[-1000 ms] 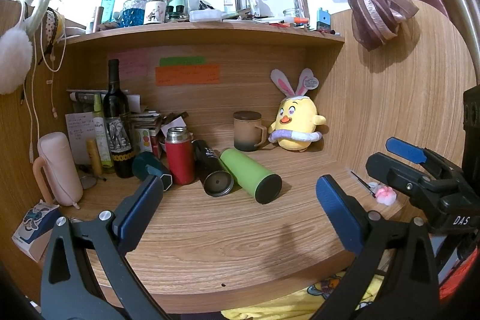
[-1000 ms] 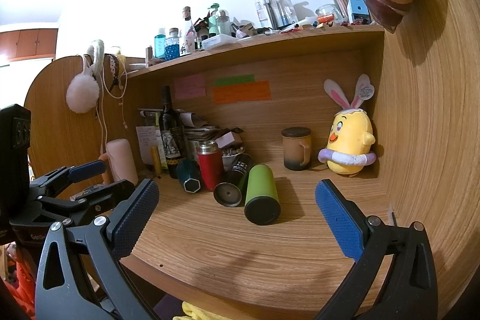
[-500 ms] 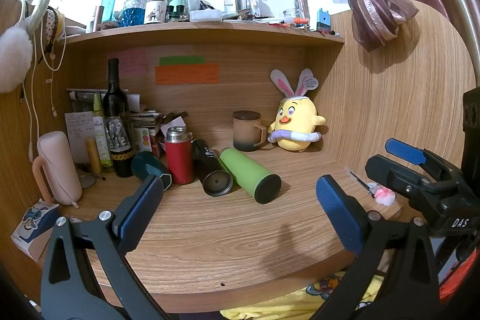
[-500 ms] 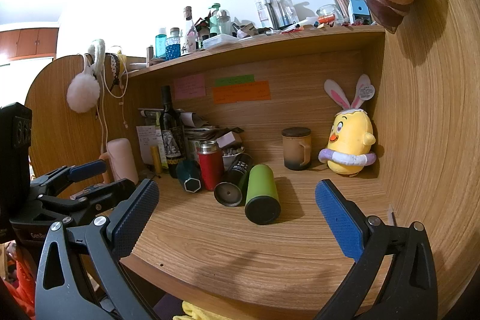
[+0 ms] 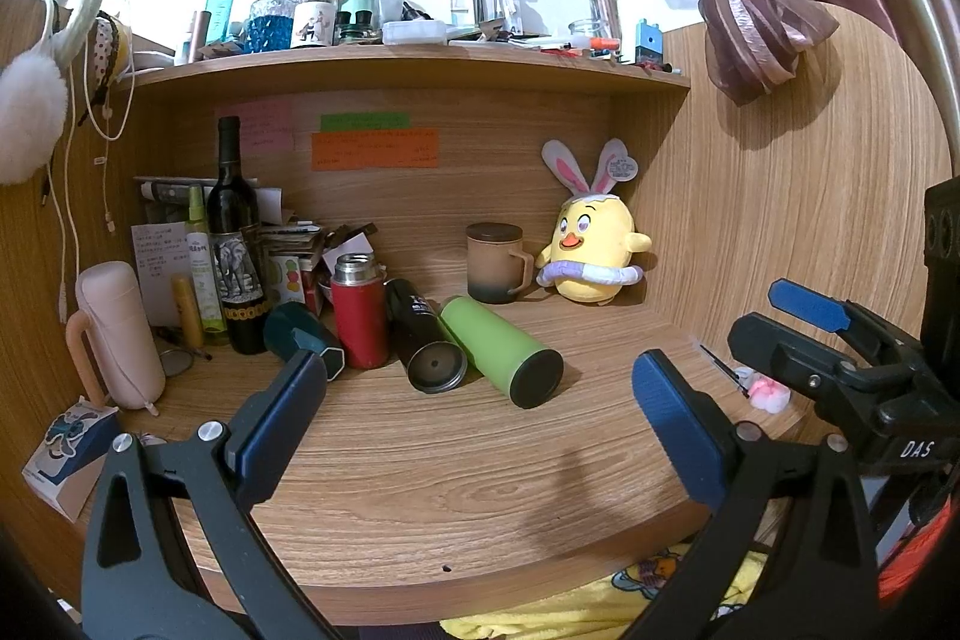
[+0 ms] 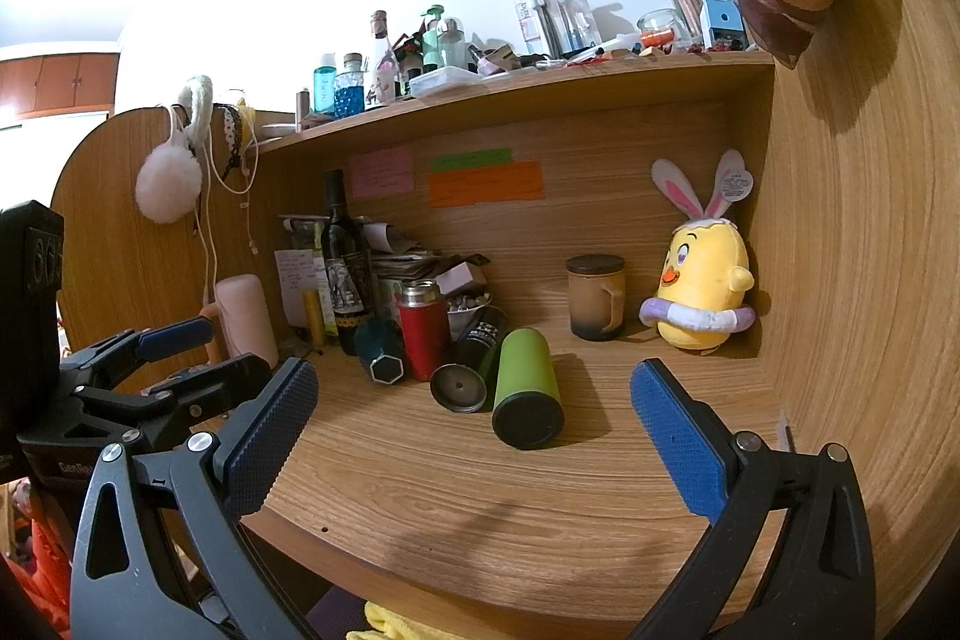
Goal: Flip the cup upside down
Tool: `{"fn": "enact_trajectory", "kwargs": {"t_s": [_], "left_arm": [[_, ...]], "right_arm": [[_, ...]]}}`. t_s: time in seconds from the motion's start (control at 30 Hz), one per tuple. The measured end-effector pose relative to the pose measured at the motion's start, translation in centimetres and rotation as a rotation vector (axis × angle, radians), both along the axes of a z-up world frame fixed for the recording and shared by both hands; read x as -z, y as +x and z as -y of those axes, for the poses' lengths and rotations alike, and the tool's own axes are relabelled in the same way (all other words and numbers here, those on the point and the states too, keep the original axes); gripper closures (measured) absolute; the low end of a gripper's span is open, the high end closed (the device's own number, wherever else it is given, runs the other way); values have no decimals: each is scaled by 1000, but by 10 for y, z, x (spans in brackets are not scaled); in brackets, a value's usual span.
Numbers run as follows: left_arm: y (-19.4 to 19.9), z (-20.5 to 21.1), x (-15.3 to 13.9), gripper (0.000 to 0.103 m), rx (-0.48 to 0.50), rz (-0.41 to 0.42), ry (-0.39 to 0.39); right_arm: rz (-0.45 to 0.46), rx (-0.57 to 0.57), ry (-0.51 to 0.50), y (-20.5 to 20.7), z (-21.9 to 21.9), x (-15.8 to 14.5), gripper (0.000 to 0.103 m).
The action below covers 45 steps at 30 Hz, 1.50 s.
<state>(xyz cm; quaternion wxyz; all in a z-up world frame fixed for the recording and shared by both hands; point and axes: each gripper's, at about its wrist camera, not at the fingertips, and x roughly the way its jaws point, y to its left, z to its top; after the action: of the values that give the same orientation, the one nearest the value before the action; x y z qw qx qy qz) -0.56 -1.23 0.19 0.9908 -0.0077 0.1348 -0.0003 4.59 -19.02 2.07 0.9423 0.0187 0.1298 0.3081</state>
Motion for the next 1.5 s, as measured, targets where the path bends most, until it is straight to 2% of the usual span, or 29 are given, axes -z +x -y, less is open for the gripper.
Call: {"fn": "enact_trajectory", "kwargs": {"t_s": [0.5, 0.7, 0.9, 1.1, 1.13, 1.17, 1.23, 1.33, 1.47, 1.5], "left_arm": [[1, -1, 2, 0, -3, -10, -1], [17, -2, 6, 0, -19, -54, 9], [77, -5, 9, 0, 15, -159, -17], [168, -2, 22, 0, 53, -295, -70], [183, -1, 27, 4, 60, -328, -88], [198, 2, 33, 15, 62, -360, -101], [223, 10, 43, 25, 60, -414, -98], [243, 21, 57, 25, 41, -447, -101], [256, 31, 71, 38, 29, -488, -85], [257, 33, 75, 38, 7, -491, -70]], "right_arm": [[-5, -9, -8, 0, -4, 3, 0], [-34, -12, -8, 16, -4, 11, 0], [-79, 32, -2, 41, 7, 27, 0], [-173, 89, 43, 75, 33, 48, 0], [-190, 97, 52, 80, 37, 52, 0], [-203, 104, 58, 84, 41, 56, 0], [-235, 118, 71, 94, 48, 63, 0], [-268, 133, 95, 105, 59, 71, 0], [-303, 146, 118, 114, 68, 79, 0], [-309, 149, 123, 115, 70, 80, 0]]}}
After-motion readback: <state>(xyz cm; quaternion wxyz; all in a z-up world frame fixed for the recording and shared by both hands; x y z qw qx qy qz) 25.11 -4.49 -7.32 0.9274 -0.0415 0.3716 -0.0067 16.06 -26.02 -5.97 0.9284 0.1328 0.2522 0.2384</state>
